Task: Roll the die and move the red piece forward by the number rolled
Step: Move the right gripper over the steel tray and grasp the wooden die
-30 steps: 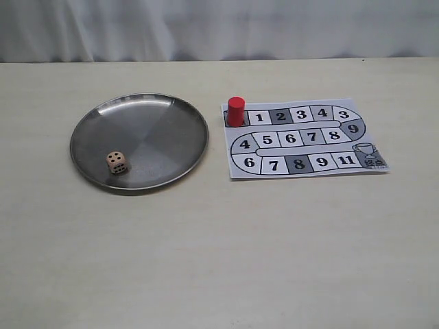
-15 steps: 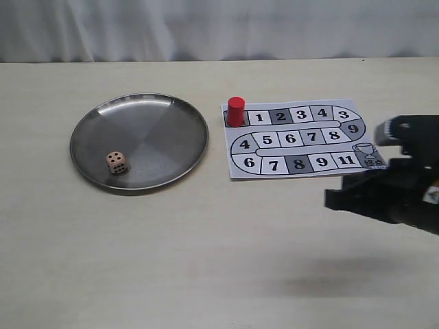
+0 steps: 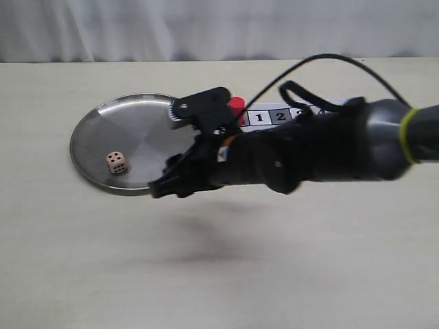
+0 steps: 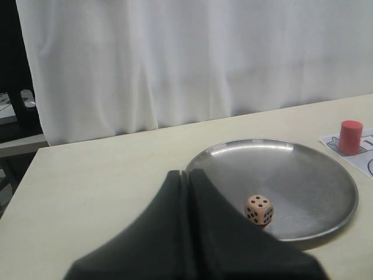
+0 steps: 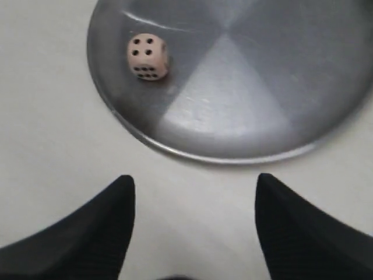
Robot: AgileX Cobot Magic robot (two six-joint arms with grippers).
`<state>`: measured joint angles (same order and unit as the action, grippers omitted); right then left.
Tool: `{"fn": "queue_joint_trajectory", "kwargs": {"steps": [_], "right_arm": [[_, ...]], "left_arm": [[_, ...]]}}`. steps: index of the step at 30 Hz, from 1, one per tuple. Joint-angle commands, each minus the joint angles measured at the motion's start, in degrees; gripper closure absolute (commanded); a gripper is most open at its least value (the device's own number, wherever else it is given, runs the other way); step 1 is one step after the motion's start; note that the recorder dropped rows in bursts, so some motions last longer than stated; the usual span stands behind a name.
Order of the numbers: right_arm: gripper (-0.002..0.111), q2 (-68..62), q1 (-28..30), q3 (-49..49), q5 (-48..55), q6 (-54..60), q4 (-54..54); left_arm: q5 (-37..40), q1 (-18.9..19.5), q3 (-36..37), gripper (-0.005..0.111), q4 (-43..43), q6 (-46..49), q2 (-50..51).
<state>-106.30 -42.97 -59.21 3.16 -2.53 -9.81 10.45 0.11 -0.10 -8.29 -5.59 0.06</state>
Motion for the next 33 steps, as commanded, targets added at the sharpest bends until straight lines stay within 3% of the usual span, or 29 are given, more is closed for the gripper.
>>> {"fn": "queue_joint_trajectory", "kwargs": {"steps": [1, 12, 21, 23, 30, 33], "right_arm": [[0.044, -8.0, -2.1, -12.4, 6.2, 0.9, 1.2], [0.044, -25.9, -2.5, -36.2, 9.1, 3.3, 1.8], [0.046, -34.1, -2.5, -46.1, 12.3, 5.0, 1.8], [0.052, -34.4, -2.4, -46.7, 13.8, 6.4, 1.8], [0.095, -33.2, -1.8, -46.8, 15.7, 6.6, 1.8], [0.104, -30.7, -0.8, -46.8, 19.7, 6.6, 1.8]], "left_arm": [[-0.5, -0.1, 0.1, 0.107, 0.0, -0.1, -0.1], [-0.5, -0.1, 0.1, 0.107, 0.0, -0.1, -0.1], [-0.5, -0.1, 0.1, 0.107, 0.0, -0.1, -0.1], [-0.5, -0.1, 0.1, 0.107, 0.0, -0.1, -0.1], [-0.5, -0.1, 0.1, 0.107, 0.0, -0.1, -0.1], [-0.5, -0.1, 0.1, 0.107, 0.0, -0.1, -0.1]]}}
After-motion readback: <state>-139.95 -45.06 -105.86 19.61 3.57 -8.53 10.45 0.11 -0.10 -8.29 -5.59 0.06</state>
